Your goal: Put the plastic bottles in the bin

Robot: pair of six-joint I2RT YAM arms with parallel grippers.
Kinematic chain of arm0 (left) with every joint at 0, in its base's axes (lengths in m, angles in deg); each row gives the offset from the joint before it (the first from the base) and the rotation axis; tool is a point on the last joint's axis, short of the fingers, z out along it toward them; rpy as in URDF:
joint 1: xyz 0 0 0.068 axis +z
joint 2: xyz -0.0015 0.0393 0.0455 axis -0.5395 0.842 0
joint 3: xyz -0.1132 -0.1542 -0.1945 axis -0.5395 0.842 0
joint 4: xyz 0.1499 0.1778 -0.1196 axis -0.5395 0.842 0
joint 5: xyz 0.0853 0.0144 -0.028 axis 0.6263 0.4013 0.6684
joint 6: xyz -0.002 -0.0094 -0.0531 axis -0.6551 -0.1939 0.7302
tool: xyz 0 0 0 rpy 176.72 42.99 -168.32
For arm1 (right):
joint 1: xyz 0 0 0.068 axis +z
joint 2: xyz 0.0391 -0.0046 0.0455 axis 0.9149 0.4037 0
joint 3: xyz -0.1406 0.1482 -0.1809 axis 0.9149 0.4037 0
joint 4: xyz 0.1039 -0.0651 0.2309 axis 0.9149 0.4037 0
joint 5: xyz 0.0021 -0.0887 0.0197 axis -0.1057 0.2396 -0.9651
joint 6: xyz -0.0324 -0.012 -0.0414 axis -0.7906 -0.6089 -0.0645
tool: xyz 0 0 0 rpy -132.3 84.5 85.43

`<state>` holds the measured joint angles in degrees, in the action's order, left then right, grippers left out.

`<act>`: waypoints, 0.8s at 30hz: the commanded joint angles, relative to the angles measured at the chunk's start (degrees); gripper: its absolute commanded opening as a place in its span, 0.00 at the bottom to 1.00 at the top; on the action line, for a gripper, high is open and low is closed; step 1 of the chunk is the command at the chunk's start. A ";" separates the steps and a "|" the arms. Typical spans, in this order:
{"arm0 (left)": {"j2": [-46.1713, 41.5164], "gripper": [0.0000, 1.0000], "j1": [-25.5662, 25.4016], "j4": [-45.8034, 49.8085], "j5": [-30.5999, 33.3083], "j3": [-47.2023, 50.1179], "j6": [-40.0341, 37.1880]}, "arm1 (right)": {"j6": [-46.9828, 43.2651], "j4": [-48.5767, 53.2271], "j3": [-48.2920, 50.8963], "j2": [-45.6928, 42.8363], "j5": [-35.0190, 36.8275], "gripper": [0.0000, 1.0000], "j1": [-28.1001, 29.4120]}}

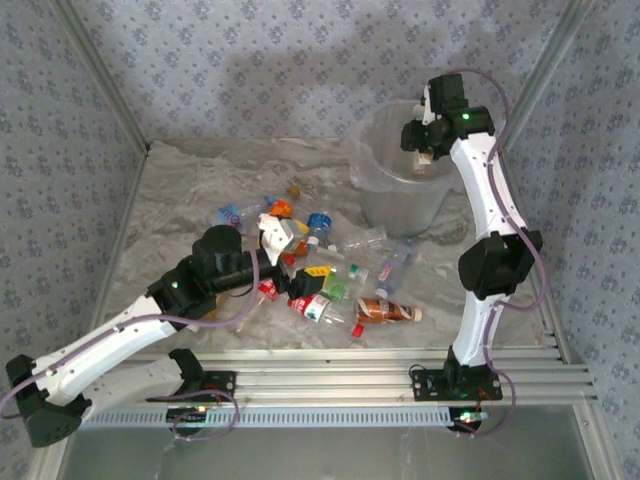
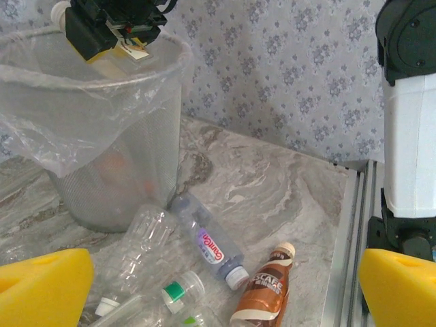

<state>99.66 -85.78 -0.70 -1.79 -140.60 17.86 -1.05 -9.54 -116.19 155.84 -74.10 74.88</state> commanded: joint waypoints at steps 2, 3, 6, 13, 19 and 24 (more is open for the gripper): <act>0.76 1.00 0.21 1.10 -1.95 -2.92 -1.34 | 1.08 3.30 -1.74 2.89 -1.61 0.55 -0.85; 0.83 1.00 0.19 1.27 -2.22 -3.04 -1.40 | 1.26 3.52 -1.74 3.51 -1.62 0.55 -0.95; 1.46 1.00 0.12 2.14 -2.95 -3.65 -1.68 | 1.94 4.37 -1.30 4.95 -1.71 0.56 -1.38; 2.73 1.00 0.04 3.29 -3.67 -4.48 -1.95 | 3.01 4.98 0.49 6.76 -1.16 0.59 -1.83; 3.19 1.00 -0.14 3.73 -3.43 -4.72 -2.04 | 4.10 5.29 1.34 7.11 0.09 0.64 -2.40; 3.53 1.00 -0.16 3.93 -3.48 -4.77 -2.04 | 4.28 5.05 1.64 6.45 0.17 0.74 -2.54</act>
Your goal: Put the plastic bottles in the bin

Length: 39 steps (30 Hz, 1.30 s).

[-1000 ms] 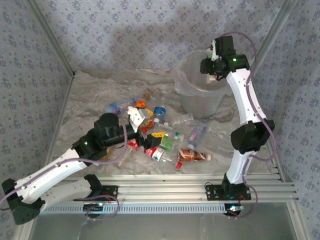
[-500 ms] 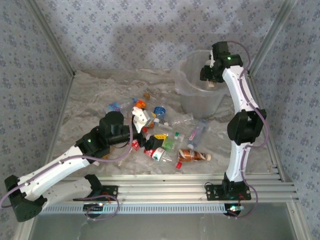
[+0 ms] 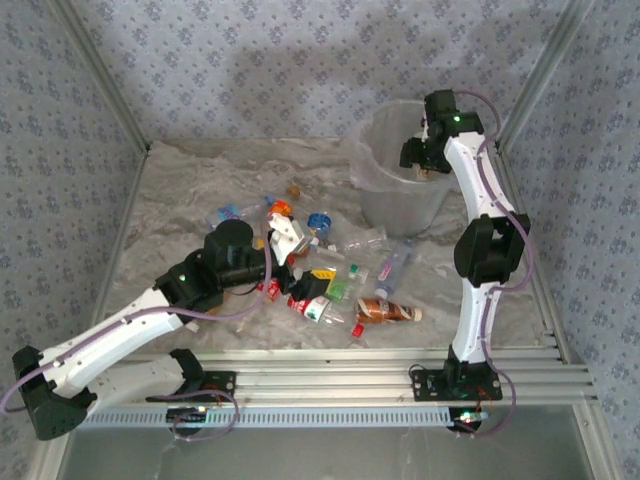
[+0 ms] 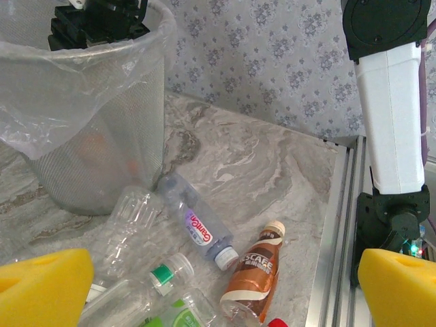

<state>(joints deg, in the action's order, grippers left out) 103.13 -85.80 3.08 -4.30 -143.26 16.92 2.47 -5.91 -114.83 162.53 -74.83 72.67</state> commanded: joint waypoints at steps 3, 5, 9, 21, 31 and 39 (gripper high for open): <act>0.22 1.00 -0.23 0.28 -0.92 -2.23 -1.19 | 0.73 1.42 0.08 -0.78 1.05 0.79 -0.31; 0.28 1.00 -0.20 0.32 -0.99 -2.30 -1.19 | 0.74 1.54 -0.16 -1.11 1.18 0.82 -0.33; 0.35 1.00 -0.23 0.41 -0.93 -2.32 -1.20 | 0.76 1.74 -0.67 -2.24 1.52 0.83 -0.28; 0.48 1.00 -0.38 0.66 -1.24 -2.49 -1.28 | 0.81 1.15 -0.45 -8.76 0.87 0.82 0.28; 1.75 1.00 -0.86 4.20 -1.17 -4.26 -4.17 | 1.31 -2.63 8.81 -20.75 -0.78 0.82 2.16; 5.14 0.99 -2.42 12.08 -0.98 -7.77 -9.89 | 5.25 -4.99 22.18 -35.37 5.43 0.82 6.00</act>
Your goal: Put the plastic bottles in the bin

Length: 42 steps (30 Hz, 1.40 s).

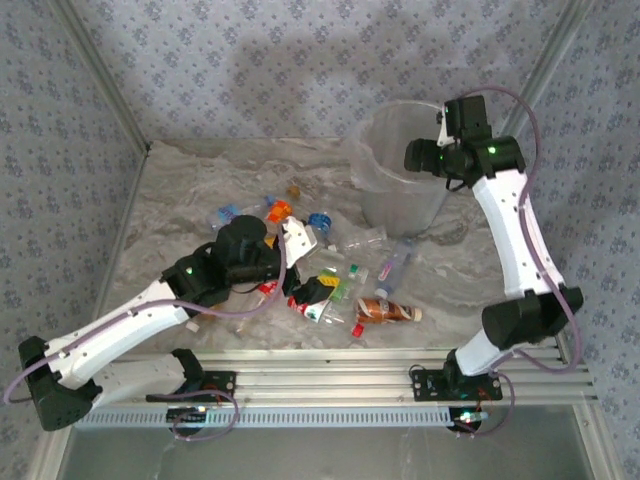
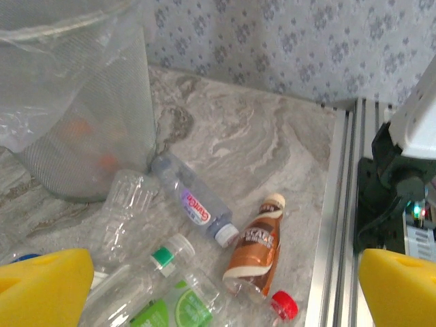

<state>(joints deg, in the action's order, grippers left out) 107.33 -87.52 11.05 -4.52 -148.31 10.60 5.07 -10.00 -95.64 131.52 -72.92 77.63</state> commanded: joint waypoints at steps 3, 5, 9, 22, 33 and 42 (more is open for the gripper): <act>2.63 0.99 -1.20 6.80 -0.48 -4.18 -4.95 | 4.84 -1.64 8.27 -10.21 5.16 0.84 2.24; 3.50 1.00 -1.46 7.74 -0.82 -4.68 -5.24 | 6.18 -1.98 11.48 -13.99 5.89 0.85 3.22; 4.43 1.00 -2.07 9.10 -1.51 -5.38 -5.92 | 9.11 -1.04 18.13 -19.69 6.01 0.85 5.17; 5.40 1.00 -3.05 11.07 -1.83 -6.30 -7.07 | 35.80 0.50 47.22 -33.94 8.85 0.88 14.56; 5.69 0.99 -4.10 11.24 -1.34 -6.28 -7.18 | 59.26 -14.45 67.06 -36.28 4.83 1.00 27.77; 5.51 1.00 -4.28 11.42 -1.26 -6.39 -7.27 | 72.93 -27.47 74.73 -32.24 5.55 1.00 36.52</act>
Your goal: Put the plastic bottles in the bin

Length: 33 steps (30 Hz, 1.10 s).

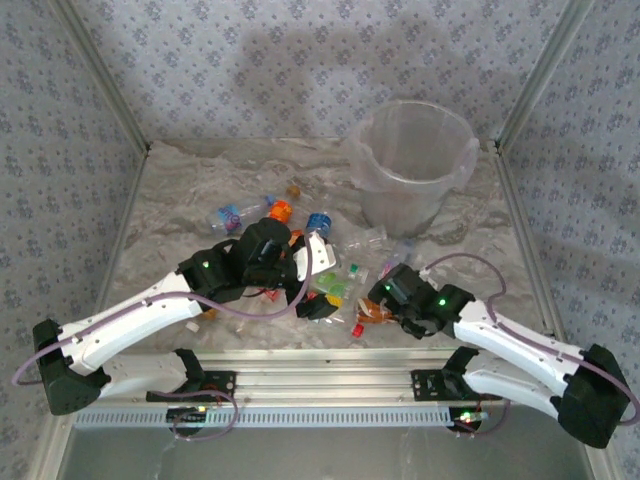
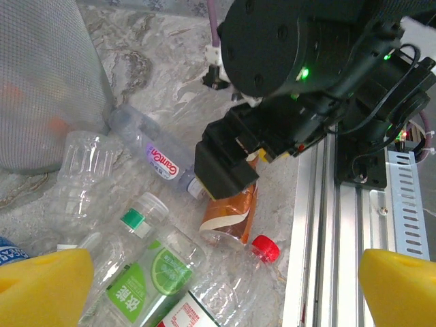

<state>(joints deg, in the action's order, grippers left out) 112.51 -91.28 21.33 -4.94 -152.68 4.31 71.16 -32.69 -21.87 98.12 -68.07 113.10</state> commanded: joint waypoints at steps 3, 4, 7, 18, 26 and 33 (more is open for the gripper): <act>0.42 1.00 -0.52 1.14 -0.87 -2.04 -0.97 | 8.13 -6.12 1.24 2.71 1.13 1.00 1.85; 0.51 1.00 -0.59 1.14 -0.97 -2.04 -0.97 | 8.39 -7.04 1.46 3.16 1.13 1.00 2.16; 0.59 1.00 -0.59 1.14 -1.08 -2.04 -0.89 | 9.45 -9.09 2.23 4.76 1.21 1.00 2.37; 0.76 1.00 -0.61 1.14 -1.04 -1.96 -1.01 | 10.22 -12.50 3.69 9.63 3.54 0.94 0.61; 0.73 1.00 -0.61 1.14 -0.94 -1.95 -1.04 | 5.14 -10.12 4.16 9.12 3.87 0.78 -5.45; 0.85 1.00 -0.60 1.13 -0.80 -1.95 -1.06 | -0.17 -7.27 4.95 6.08 3.17 0.66 -10.63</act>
<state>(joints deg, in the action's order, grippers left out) 113.23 -91.33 21.76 -4.94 -152.68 4.28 74.35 -43.90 -17.61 105.86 -66.48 103.95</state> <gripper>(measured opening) 0.995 0.666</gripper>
